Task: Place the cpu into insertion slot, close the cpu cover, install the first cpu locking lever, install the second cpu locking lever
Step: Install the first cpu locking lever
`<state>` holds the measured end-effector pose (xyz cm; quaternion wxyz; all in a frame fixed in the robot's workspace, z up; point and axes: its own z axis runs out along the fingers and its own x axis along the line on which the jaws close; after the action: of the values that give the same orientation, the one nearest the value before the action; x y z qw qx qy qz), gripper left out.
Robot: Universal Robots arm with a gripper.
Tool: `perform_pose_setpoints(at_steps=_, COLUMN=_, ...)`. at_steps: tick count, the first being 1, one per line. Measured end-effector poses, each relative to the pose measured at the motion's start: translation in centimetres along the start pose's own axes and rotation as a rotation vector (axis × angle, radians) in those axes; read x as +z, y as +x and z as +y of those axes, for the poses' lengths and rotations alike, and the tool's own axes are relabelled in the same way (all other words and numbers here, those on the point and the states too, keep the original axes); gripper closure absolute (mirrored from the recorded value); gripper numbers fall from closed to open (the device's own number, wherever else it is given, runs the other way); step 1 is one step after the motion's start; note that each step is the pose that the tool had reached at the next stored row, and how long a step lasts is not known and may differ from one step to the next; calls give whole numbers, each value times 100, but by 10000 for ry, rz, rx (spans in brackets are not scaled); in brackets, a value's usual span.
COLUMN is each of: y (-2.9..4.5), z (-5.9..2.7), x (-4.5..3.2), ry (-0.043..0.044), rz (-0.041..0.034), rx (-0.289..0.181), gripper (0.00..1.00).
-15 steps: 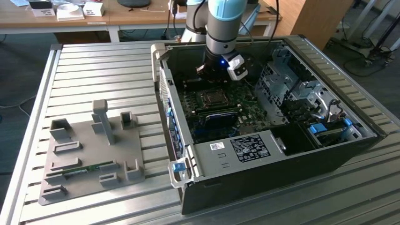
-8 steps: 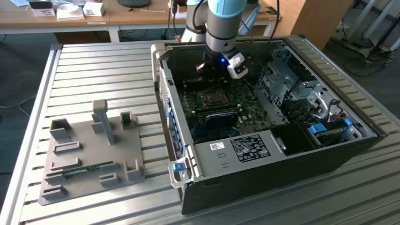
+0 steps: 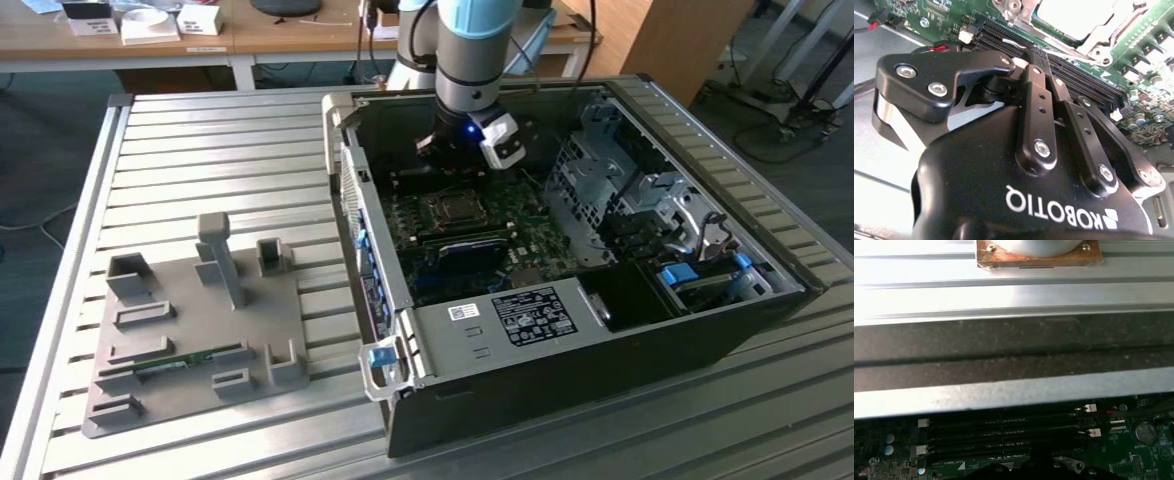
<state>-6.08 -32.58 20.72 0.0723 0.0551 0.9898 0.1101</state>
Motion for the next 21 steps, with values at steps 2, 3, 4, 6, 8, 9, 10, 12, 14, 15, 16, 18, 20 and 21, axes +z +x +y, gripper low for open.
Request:
perform_pose_setpoints(at_steps=2, y=0, z=0, x=1, ry=44, rz=-74, rx=318, gripper=89)
perform_pose_setpoints(at_steps=3, y=0, z=0, x=1, ry=63, rz=-107, rx=460, gripper=89)
perform_pose_setpoints(at_steps=4, y=0, z=0, x=1, ry=80, rz=-136, rx=583, gripper=89)
perform_pose_setpoints(at_steps=6, y=4, z=5, x=2, ry=101, rz=-171, rx=729, gripper=89)
perform_pose_setpoints(at_steps=8, y=10, z=14, x=3, ry=111, rz=-190, rx=811, gripper=89)
perform_pose_setpoints(at_steps=9, y=12, z=18, x=4, ry=116, rz=-199, rx=848, gripper=89)
perform_pose_setpoints(at_steps=10, y=15, z=22, x=5, ry=122, rz=-207, rx=884, gripper=89)
perform_pose_setpoints(at_steps=12, y=16, z=26, x=5, ry=129, rz=-220, rx=941, gripper=89)
perform_pose_setpoints(at_steps=14, y=17, z=30, x=7, ry=136, rz=-233, rx=993, gripper=89)
perform_pose_setpoints(at_steps=15, y=18, z=32, x=7, ry=139, rz=-240, rx=1021, gripper=89)
perform_pose_setpoints(at_steps=16, y=19, z=35, x=8, ry=144, rz=-246, rx=1051, gripper=89)
perform_pose_setpoints(at_steps=18, y=22, z=41, x=10, ry=151, rz=-261, rx=1111, gripper=89)
perform_pose_setpoints(at_steps=20, y=26, z=46, x=10, ry=159, rz=-274, rx=1167, gripper=89)
perform_pose_setpoints(at_steps=21, y=27, z=48, x=11, ry=163, rz=-279, rx=1190, gripper=89)
